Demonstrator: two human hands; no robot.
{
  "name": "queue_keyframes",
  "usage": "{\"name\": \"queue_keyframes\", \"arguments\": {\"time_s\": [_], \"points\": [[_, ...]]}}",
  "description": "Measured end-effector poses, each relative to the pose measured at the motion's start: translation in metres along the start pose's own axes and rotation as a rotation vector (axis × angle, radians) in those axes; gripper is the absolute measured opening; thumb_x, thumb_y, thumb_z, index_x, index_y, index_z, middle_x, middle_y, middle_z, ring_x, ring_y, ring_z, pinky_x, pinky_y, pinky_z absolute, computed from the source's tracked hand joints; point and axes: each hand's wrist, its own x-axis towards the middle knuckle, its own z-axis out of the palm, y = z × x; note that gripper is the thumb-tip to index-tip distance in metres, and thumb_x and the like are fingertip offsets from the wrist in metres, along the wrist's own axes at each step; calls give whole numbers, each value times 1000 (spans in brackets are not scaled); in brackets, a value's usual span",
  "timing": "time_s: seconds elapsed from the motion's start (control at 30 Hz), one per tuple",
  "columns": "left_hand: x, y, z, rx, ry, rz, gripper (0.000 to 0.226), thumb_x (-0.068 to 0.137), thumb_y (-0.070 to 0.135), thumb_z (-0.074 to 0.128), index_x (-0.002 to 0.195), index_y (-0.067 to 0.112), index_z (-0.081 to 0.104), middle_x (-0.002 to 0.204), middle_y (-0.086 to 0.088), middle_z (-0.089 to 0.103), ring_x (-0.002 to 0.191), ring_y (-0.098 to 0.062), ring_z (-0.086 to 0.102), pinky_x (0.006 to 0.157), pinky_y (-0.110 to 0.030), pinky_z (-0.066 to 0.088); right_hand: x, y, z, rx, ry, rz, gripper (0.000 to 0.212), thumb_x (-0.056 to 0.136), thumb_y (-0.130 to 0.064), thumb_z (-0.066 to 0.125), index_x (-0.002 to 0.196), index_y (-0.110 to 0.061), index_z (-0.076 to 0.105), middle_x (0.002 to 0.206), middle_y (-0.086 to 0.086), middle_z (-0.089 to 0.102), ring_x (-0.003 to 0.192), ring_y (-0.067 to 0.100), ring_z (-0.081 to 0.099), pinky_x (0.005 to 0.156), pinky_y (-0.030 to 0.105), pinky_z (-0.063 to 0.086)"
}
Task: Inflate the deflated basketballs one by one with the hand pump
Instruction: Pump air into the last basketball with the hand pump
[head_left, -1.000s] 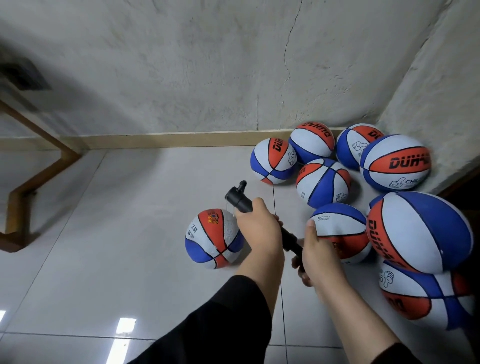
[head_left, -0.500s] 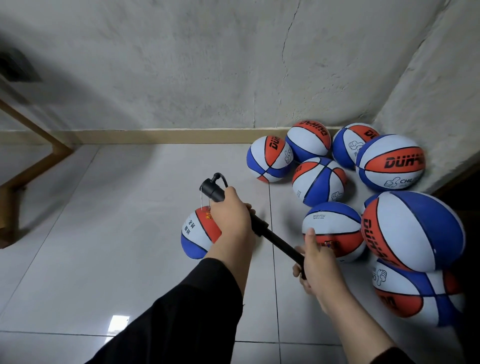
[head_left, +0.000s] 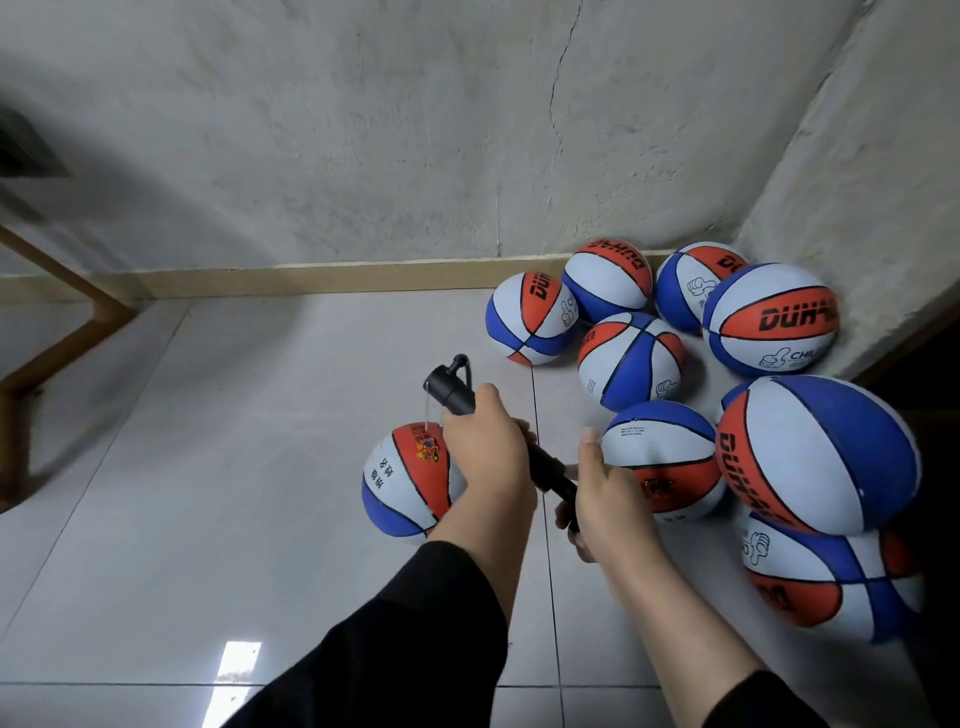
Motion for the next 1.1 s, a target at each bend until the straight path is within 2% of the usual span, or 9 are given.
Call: {"name": "queue_keyframes", "arguments": {"time_s": [0.13, 0.27, 0.37, 0.57, 0.63, 0.8, 0.87, 0.97, 1.1], "points": [[20, 11, -9, -13, 59, 18, 27, 98, 26, 51, 119, 10, 57, 74, -12, 64, 55, -24, 60, 48, -27, 51, -5, 8, -14, 67, 36, 66, 63, 102, -64, 37, 100, -8, 65, 59, 14, 58, 40, 19, 44, 40, 21, 31], [15, 7, -6, -13, 53, 26, 29, 98, 24, 50, 121, 9, 56, 72, -12, 62, 54, -22, 60, 53, -31, 53, 0, 15, -13, 11, 50, -12, 72, 102, -62, 38, 95, 4, 66, 56, 11, 59, 49, 23, 51, 51, 30, 39], [-1, -3, 2, -14, 17, 14, 21, 97, 24, 50, 114, 13, 55, 70, -11, 59, 58, -23, 59, 58, -34, 53, 1, 6, -5, -26, 41, -45, 69, 103, -61, 34, 82, -3, 65, 53, 9, 60, 52, 25, 54, 59, 35, 42], [-12, -9, 9, -9, -27, 4, 1, 98, 23, 51, 98, 23, 51, 70, -11, 58, 61, -23, 59, 62, -35, 53, 4, -3, 1, -96, 34, -93, 72, 104, -62, 28, 89, -4, 68, 59, 9, 63, 53, 24, 58, 56, 33, 46], [-6, -4, 8, 24, -28, 9, 3, 99, 24, 52, 97, 24, 51, 70, -11, 58, 61, -23, 59, 60, -33, 53, 2, -3, 1, -60, 10, -78, 69, 104, -62, 29, 88, -6, 67, 55, 8, 62, 50, 24, 56, 54, 31, 43], [25, 12, -8, 1, 36, 7, 24, 99, 27, 51, 116, 11, 56, 73, -13, 63, 54, -24, 60, 48, -28, 53, 0, 13, -14, 60, 48, 32, 62, 101, -66, 36, 97, -12, 65, 55, 12, 58, 44, 22, 44, 46, 25, 31], [31, 11, -12, 3, 47, 3, 29, 97, 29, 51, 117, 9, 57, 73, -13, 66, 52, -24, 62, 47, -32, 55, 1, 23, -16, 43, 60, 38, 63, 99, -68, 37, 96, -12, 65, 52, 10, 58, 45, 22, 45, 47, 26, 32], [26, 7, -10, 27, 46, 10, 31, 97, 26, 49, 120, 8, 57, 72, -12, 65, 51, -22, 61, 42, -26, 49, 4, 23, -12, 18, 61, 6, 68, 99, -67, 36, 91, -6, 66, 51, 10, 59, 51, 25, 51, 55, 33, 37], [7, 1, -2, 2, -3, -10, 25, 98, 24, 50, 117, 8, 55, 69, -10, 62, 55, -23, 61, 56, -33, 54, 7, 11, -4, -50, 48, -100, 72, 103, -62, 31, 80, -2, 62, 61, 13, 61, 57, 27, 54, 59, 35, 40]]}}
